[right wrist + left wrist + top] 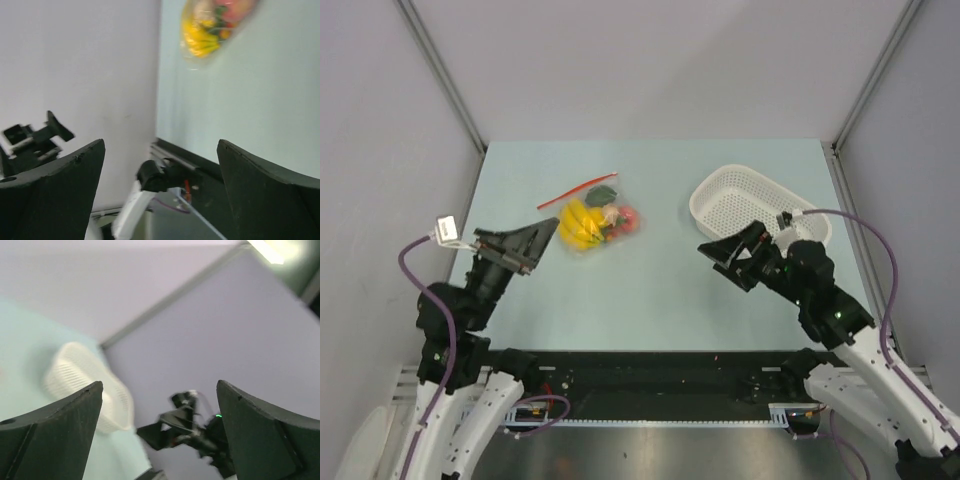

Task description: Open the zip-top bag and remove the fake food

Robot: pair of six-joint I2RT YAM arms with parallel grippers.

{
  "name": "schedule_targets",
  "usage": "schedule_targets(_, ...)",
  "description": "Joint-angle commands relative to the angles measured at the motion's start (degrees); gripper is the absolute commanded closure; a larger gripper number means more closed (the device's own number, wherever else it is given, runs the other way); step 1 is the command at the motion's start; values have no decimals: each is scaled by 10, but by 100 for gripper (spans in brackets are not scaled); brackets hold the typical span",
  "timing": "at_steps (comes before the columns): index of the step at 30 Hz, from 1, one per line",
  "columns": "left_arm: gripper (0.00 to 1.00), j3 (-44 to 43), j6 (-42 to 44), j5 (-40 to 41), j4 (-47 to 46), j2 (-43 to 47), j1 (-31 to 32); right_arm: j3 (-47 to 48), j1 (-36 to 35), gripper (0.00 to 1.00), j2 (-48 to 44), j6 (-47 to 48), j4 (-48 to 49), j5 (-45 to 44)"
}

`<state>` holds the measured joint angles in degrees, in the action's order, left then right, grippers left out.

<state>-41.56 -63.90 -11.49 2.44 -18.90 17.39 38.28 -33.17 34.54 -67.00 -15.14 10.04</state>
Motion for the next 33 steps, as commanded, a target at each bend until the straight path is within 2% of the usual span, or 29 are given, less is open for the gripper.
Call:
schedule_targets(1,0,-47,120,114,284,-96,-4,63,4,0,86,148,-162,-52)
schedule_targets(5,0,-81,129,139,317,-160,-5,96,30,0,113,226,-165,-44)
schedule_targets(7,0,-89,122,181,324,-178,-5,106,54,0,129,269,-162,-14)
schedule_targets(10,0,-69,144,229,262,-187,-11,123,97,0,168,319,-177,40)
schedule_targets(12,0,-46,140,244,217,-203,-41,135,123,0,195,339,-198,71)
schedule_targets(13,0,-41,135,225,207,-219,-62,151,146,0,222,367,-205,101)
schedule_targets(14,0,-33,131,198,163,-257,-119,161,156,0,234,381,-214,111)
schedule_targets(16,0,-40,150,91,106,-317,-174,194,172,0,266,424,-247,107)
schedule_targets(17,0,-58,158,73,90,-392,-194,203,175,0,273,436,-263,100)
schedule_targets(18,0,-82,199,65,88,-433,-198,213,179,0,282,444,-267,91)
schedule_targets(19,0,-147,228,60,95,-471,-198,224,187,0,293,458,-268,91)
schedule_targets(20,0,-183,256,58,103,-561,-198,231,189,0,300,465,-267,90)
schedule_targets(21,0,-220,303,55,137,-603,-198,237,191,0,305,470,-267,87)
schedule_targets(24,5,-438,387,31,231,-800,-202,258,195,0,324,497,-268,89)
schedule_targets(25,8,-484,409,-1,257,-844,-203,267,197,0,330,509,-268,90)
schedule_targets(26,9,-531,433,-13,282,-928,-204,270,198,0,334,514,-267,93)
schedule_targets(27,9,-606,443,-26,305,-960,-205,274,201,0,339,518,-266,94)
schedule_targets(30,9,-708,461,-77,293,-1058,-205,287,215,0,358,528,-264,97)
schedule_targets(33,5,-749,452,-138,248,-1117,-206,303,227,0,379,532,-266,98)
